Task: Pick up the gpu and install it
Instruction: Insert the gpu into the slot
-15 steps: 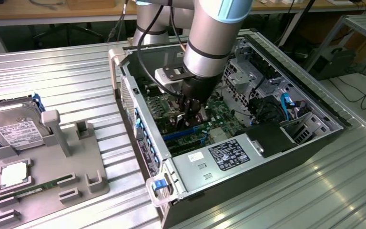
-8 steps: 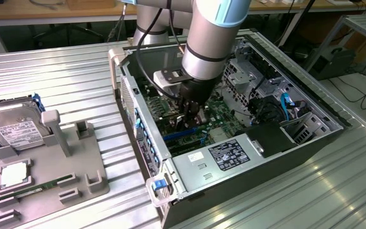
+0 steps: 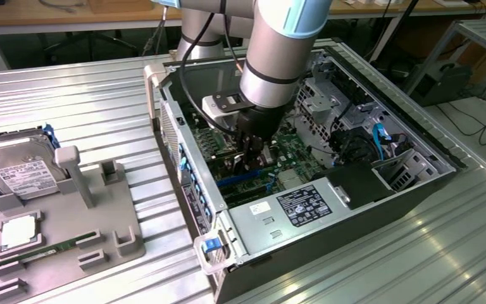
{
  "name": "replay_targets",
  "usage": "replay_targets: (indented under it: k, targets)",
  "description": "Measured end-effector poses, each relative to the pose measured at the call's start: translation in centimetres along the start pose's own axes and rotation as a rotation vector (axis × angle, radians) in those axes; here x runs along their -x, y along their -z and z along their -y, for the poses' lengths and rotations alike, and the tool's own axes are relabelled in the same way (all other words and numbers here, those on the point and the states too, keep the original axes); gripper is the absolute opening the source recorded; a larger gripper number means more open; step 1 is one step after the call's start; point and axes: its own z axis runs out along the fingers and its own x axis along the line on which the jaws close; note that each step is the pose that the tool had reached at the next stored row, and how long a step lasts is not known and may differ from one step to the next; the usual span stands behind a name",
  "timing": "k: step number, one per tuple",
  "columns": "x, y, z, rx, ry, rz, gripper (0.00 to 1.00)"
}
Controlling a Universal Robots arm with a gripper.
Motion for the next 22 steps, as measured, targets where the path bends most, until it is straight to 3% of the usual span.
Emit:
replay_targets:
  k: [3, 7, 22]
  targets:
    - [0.0, 0.0, 0.0, 0.0006, 0.0, 0.0001, 0.28]
    - [0.0, -0.02, 0.0, 0.007, 0.0, 0.0002, 0.28]
    - [0.02, -0.27, 0.01, 0.0076, 0.0, 0.0002, 0.28]
